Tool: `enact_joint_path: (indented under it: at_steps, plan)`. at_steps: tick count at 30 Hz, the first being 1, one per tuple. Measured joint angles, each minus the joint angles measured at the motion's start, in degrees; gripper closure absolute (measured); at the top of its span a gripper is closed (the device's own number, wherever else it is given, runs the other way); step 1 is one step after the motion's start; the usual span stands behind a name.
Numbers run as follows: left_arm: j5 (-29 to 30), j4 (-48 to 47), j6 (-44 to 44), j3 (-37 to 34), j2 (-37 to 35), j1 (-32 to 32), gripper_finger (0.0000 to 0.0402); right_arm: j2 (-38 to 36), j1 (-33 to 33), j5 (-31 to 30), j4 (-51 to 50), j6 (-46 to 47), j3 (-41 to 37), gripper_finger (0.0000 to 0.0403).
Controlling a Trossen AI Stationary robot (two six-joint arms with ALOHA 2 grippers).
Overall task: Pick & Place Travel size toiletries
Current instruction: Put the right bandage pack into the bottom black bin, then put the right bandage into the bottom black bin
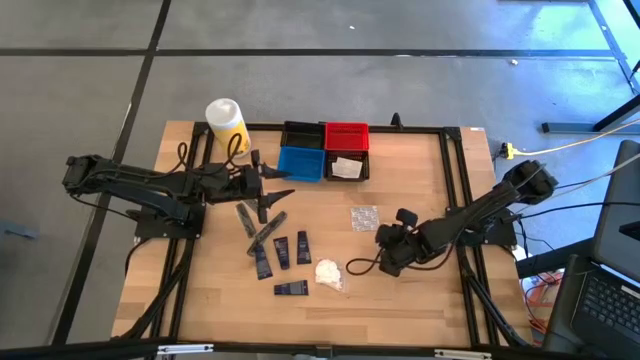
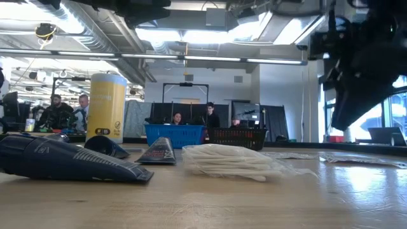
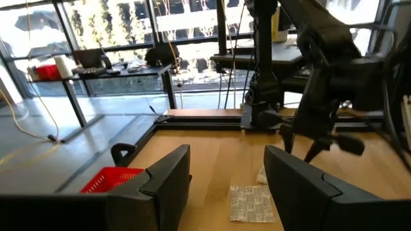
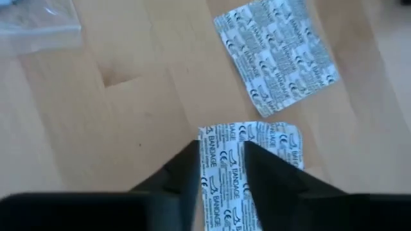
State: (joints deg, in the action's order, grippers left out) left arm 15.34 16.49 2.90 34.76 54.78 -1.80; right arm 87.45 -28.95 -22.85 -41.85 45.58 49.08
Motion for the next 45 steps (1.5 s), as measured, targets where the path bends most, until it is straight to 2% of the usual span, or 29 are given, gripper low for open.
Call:
enact_joint_path:
  at_steps: [5,7,10,14,20,26,36,38,42,45]
  plan:
    - [0.0,0.0,-3.0,0.0,0.0,0.0,0.0206,2.3,1.0,3.6,0.8,0.3,0.0,0.0188]
    - [0.0,0.0,-3.3,0.0,0.0,0.0,0.0206,3.0,1.5,4.8,1.8,-0.5,0.0,0.0172]
    - [0.0,0.0,-3.5,0.0,0.0,0.0,0.0206,4.2,2.9,5.7,1.9,-2.6,-0.2,0.0169]
    - [0.0,0.0,-5.7,0.0,0.0,0.0,0.0206,5.0,5.0,7.3,3.0,-4.4,-2.7,0.019]
    - [0.0,0.0,-8.2,0.0,0.0,0.0,0.0206,4.4,7.7,12.7,9.3,-6.9,-6.5,0.0228]
    - [0.0,0.0,-8.2,0.0,0.0,0.0,0.0206,4.2,8.3,13.9,10.1,-8.7,-6.7,0.0268]
    - [0.0,0.0,-8.3,0.0,0.0,0.0,0.0206,3.9,8.3,15.4,10.6,-8.8,-6.6,0.039]
    - [0.0,0.0,-8.3,0.0,0.0,0.0,0.0206,3.7,8.3,15.4,10.6,-8.8,-6.7,0.0396]
    - [0.0,0.0,-8.3,0.0,0.0,0.0,0.0206,3.3,8.3,15.4,10.4,-8.6,-6.7,0.0374]
    - [0.0,0.0,-8.3,0.0,0.0,0.0,0.0206,3.3,8.2,15.6,10.3,-8.6,-6.7,0.0373]
